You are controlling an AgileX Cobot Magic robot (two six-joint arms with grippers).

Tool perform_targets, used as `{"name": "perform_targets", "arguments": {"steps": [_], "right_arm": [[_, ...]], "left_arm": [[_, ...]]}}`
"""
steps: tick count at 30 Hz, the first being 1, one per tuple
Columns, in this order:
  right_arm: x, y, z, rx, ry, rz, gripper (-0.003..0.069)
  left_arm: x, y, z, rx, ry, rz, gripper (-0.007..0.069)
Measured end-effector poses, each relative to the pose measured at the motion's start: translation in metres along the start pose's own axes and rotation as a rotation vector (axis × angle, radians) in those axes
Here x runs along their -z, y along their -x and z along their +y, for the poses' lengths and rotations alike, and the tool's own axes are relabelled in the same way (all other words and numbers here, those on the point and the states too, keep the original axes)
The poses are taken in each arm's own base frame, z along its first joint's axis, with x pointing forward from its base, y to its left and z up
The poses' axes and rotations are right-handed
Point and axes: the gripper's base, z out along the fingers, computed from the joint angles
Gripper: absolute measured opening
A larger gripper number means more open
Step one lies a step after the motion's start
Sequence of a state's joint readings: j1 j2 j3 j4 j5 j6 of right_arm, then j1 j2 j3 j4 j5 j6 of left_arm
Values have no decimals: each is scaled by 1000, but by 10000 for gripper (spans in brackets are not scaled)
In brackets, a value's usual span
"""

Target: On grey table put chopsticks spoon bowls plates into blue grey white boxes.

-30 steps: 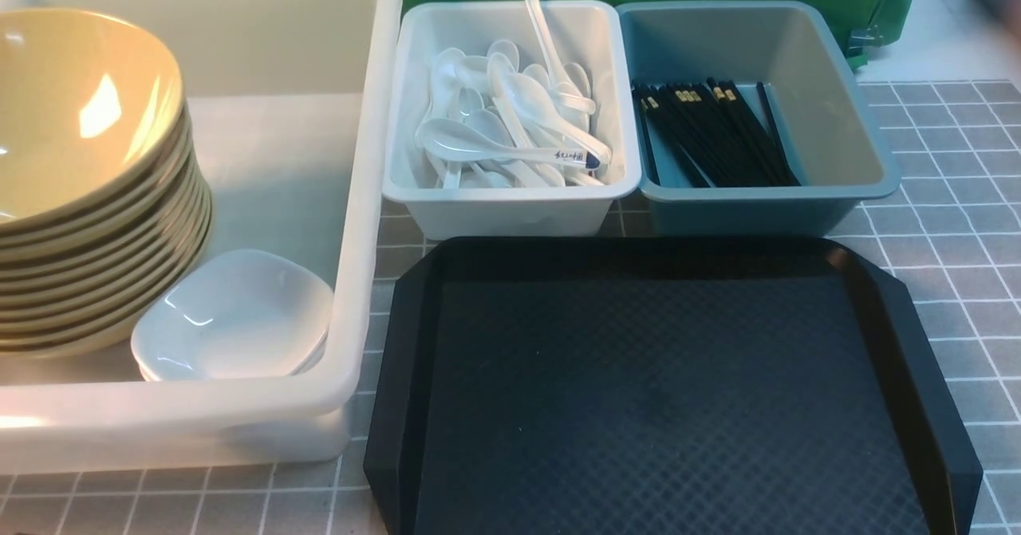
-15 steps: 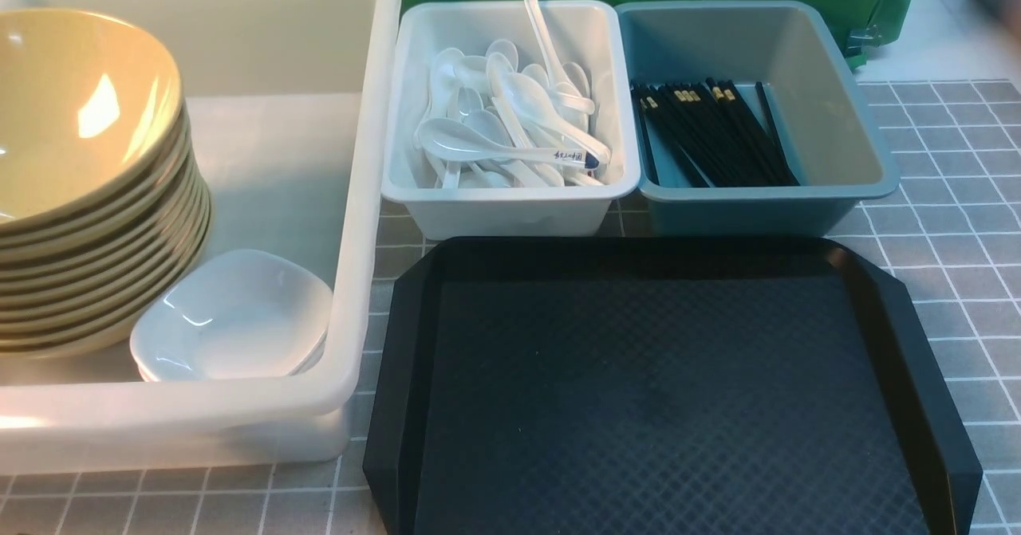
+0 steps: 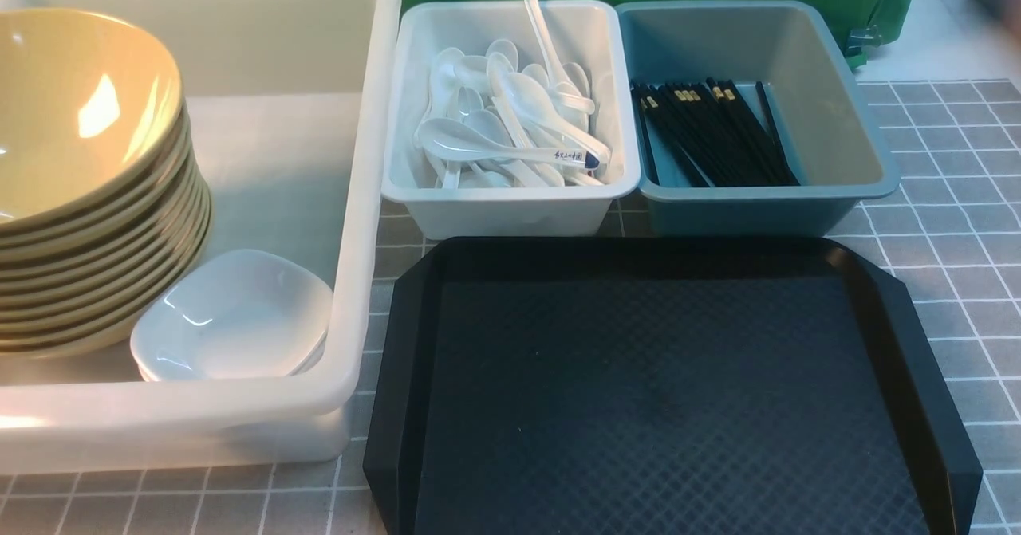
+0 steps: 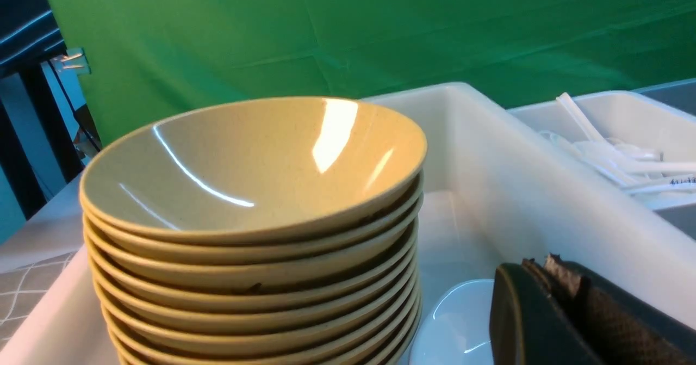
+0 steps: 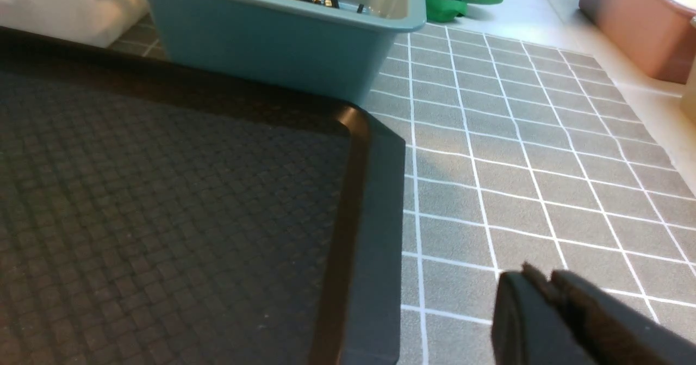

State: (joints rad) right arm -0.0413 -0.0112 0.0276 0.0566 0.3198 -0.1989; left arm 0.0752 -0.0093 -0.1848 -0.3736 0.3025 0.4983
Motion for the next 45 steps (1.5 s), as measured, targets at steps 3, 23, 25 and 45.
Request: {"name": "perform_targets", "arguments": {"steps": [3, 23, 25, 45], "right_arm": [[0, 0, 0, 0, 0, 0, 89], [0, 0, 0, -1, 0, 0, 111], [0, 0, 0, -1, 0, 0, 113], [0, 0, 0, 1, 0, 0, 132]], "left_arm": [[-4, -16, 0, -22, 15, 31, -8], [-10, -73, -4, 250, 35, 250, -8], [-10, -73, -4, 232, 33, 250, -8], [-10, -73, -4, 224, 32, 250, -8]]}}
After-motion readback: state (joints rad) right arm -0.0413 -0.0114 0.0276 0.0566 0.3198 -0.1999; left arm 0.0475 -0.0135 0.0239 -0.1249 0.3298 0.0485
